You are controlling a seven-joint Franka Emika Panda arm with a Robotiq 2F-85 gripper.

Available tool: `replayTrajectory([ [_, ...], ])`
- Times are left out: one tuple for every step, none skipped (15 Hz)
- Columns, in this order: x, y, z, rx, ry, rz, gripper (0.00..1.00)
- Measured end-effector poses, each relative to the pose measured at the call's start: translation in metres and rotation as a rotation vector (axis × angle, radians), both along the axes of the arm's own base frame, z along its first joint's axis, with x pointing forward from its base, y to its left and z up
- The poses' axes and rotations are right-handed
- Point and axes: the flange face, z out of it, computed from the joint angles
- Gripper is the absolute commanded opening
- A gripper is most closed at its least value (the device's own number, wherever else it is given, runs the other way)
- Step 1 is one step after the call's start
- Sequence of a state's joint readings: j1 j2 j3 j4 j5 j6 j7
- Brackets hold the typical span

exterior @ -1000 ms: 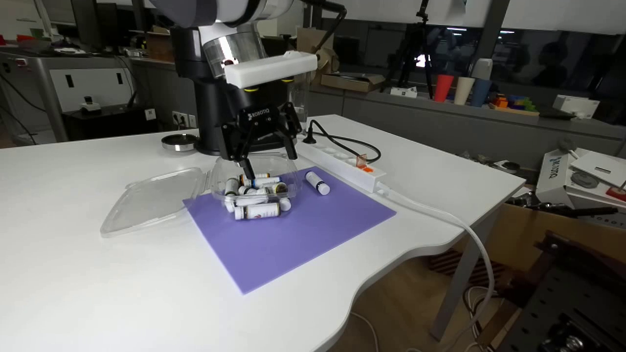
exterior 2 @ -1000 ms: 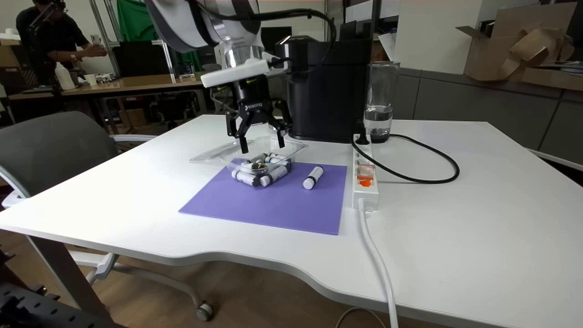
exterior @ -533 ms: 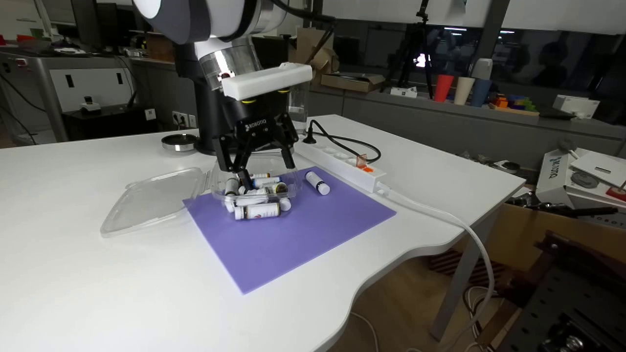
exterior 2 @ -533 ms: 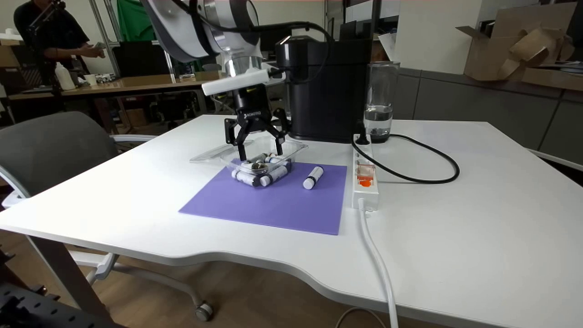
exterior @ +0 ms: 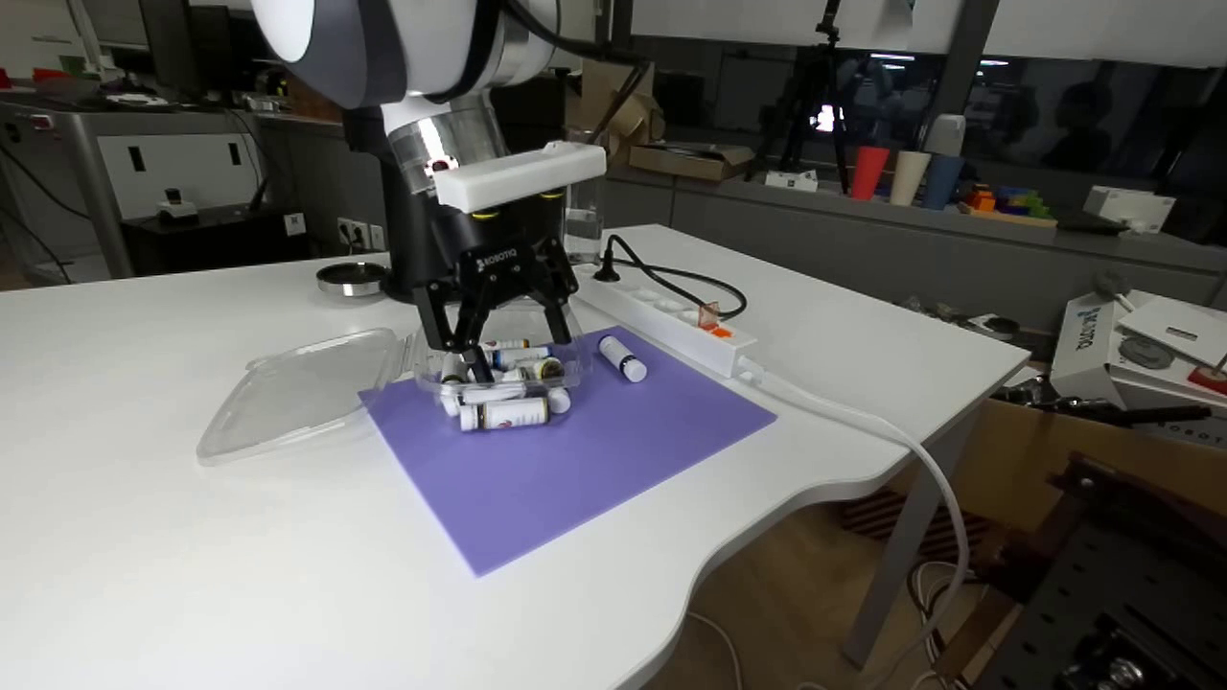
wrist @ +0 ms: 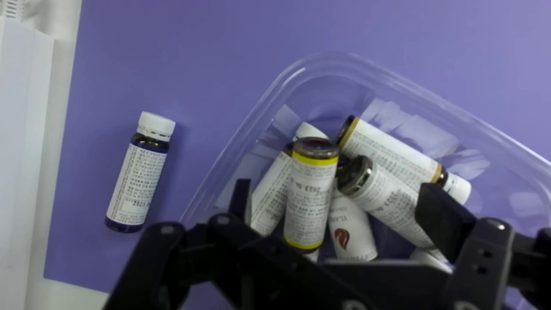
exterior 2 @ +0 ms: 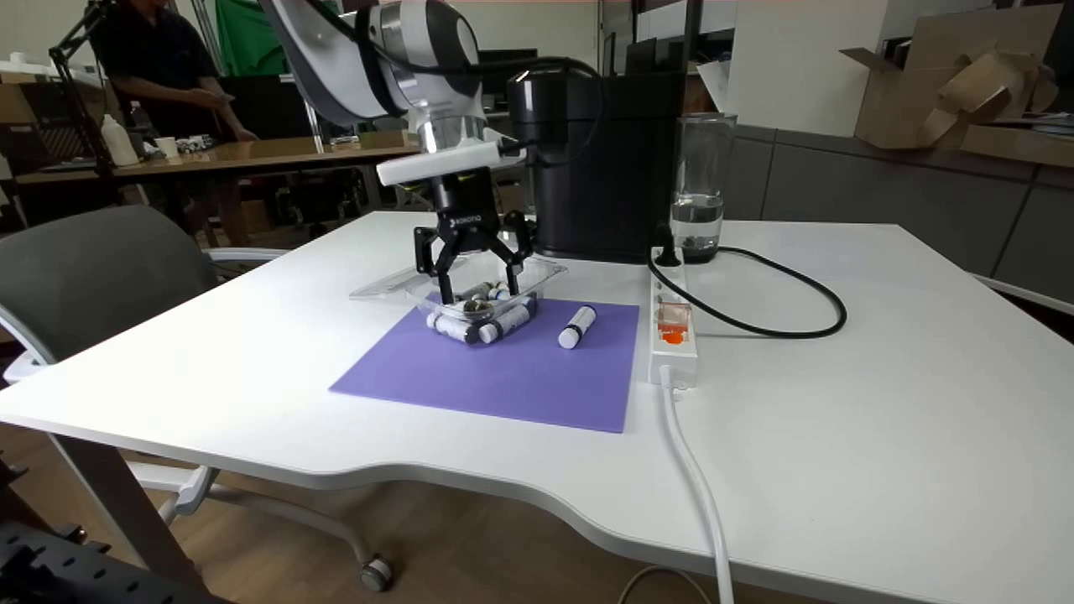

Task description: Remove two bottles from the clear bowl and place them on the purple placemat

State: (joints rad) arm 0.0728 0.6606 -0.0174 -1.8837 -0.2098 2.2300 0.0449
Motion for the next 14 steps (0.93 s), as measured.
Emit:
replayTrajectory([
  [0.000,0.000,0.000,0.003,0.002,0.000,0.60],
  [0.000,0.001,0.000,0.010,0.002,-0.004,0.53],
  [0.001,0.002,0.000,0.015,0.001,-0.006,0.47],
  [0.001,0.003,0.001,0.019,0.000,-0.009,0.39],
  [0.002,0.003,0.002,0.020,0.000,-0.012,0.34],
  [0.003,0.000,0.003,0.018,0.000,-0.015,0.26],
  [0.005,-0.003,0.004,0.016,0.000,-0.020,0.19],
  [0.005,-0.007,0.005,0.015,0.000,-0.024,0.12],
  [0.006,-0.009,0.006,0.015,0.000,-0.025,0.05],
  [0.007,-0.012,0.006,0.016,0.002,-0.025,0.01],
  [0.007,-0.015,0.006,0.017,0.003,-0.024,0.00],
  [0.008,-0.016,0.007,0.018,0.001,-0.027,0.00],
  [0.008,-0.017,0.007,0.019,0.000,-0.029,0.00],
  [0.009,-0.018,0.008,0.018,0.000,-0.032,0.30],
])
